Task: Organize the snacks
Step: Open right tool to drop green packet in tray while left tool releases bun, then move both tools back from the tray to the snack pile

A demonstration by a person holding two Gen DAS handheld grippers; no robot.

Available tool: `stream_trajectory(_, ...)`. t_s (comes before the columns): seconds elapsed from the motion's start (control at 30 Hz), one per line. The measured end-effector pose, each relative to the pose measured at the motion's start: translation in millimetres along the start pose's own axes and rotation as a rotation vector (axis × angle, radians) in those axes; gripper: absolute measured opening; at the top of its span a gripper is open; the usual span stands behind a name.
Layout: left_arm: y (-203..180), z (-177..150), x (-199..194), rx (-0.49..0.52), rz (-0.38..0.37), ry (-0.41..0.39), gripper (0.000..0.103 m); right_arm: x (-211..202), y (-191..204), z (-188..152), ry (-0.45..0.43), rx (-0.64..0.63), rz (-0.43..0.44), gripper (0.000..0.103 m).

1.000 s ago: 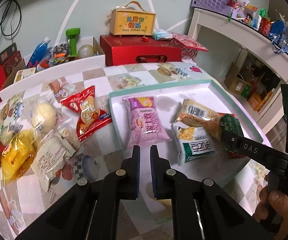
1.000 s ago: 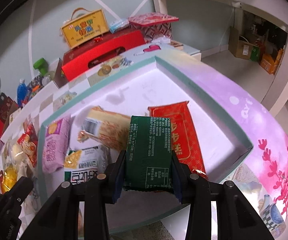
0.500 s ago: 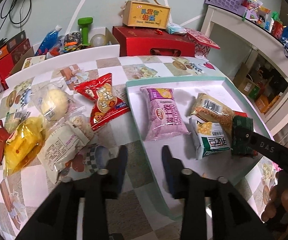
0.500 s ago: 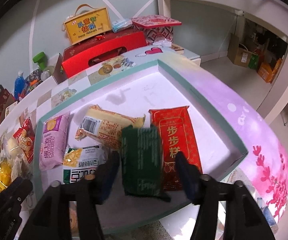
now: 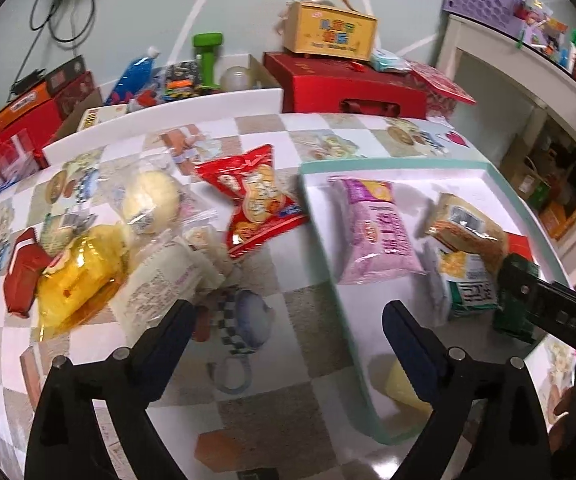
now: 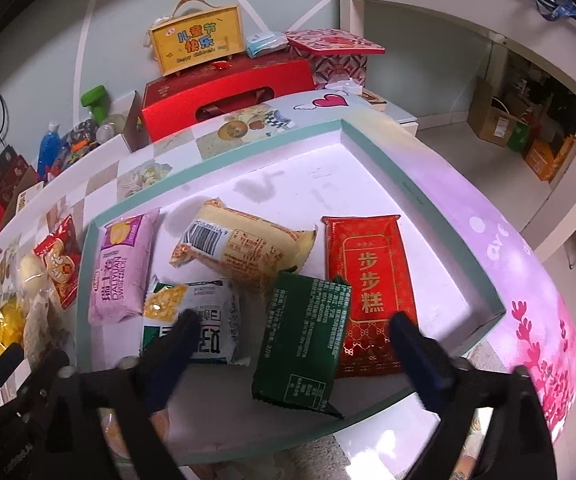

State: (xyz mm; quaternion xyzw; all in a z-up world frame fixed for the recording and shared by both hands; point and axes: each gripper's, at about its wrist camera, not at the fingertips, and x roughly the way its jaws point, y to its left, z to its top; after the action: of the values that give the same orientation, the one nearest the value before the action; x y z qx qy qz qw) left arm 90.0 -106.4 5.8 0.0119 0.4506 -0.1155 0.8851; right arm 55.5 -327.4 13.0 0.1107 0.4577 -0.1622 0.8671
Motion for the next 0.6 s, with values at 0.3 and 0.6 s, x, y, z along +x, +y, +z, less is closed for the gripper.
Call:
stream_trajectory(0.3,12,-3,5,-0.037,0.059,0.011,0.100,5,7,-3,0.016,-0.039,0.015,0.103)
stream_trajectory(0.6,15,-4,5,-0.039,0.066,0.010,0.100,7,10,-4,0.014,-0.050,0.012,0.103)
